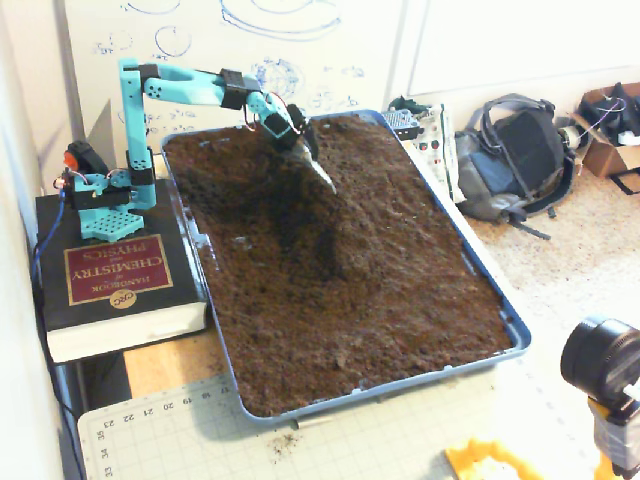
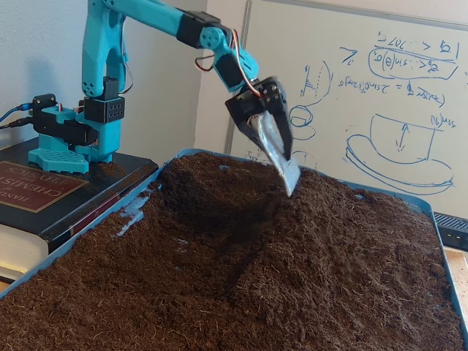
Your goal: Build a berm.
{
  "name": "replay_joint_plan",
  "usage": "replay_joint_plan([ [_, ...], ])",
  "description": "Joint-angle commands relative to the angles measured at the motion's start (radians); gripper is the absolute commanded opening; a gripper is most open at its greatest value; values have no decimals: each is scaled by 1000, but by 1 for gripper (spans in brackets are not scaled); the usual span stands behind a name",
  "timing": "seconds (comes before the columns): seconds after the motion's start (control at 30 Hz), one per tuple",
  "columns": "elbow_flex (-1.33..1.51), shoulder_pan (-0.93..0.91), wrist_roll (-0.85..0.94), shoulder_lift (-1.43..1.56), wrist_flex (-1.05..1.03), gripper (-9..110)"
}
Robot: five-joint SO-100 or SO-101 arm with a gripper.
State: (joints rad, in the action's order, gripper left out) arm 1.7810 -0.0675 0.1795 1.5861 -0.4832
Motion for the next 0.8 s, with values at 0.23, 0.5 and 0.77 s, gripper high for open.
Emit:
replay_joint_plan([
  [0.23,-646,-11,-169,-264,17,0],
  [0.5,-1272,-8,-181,-801,17,0],
  [0.77,-1752,-8,-170,-1223,17,0],
])
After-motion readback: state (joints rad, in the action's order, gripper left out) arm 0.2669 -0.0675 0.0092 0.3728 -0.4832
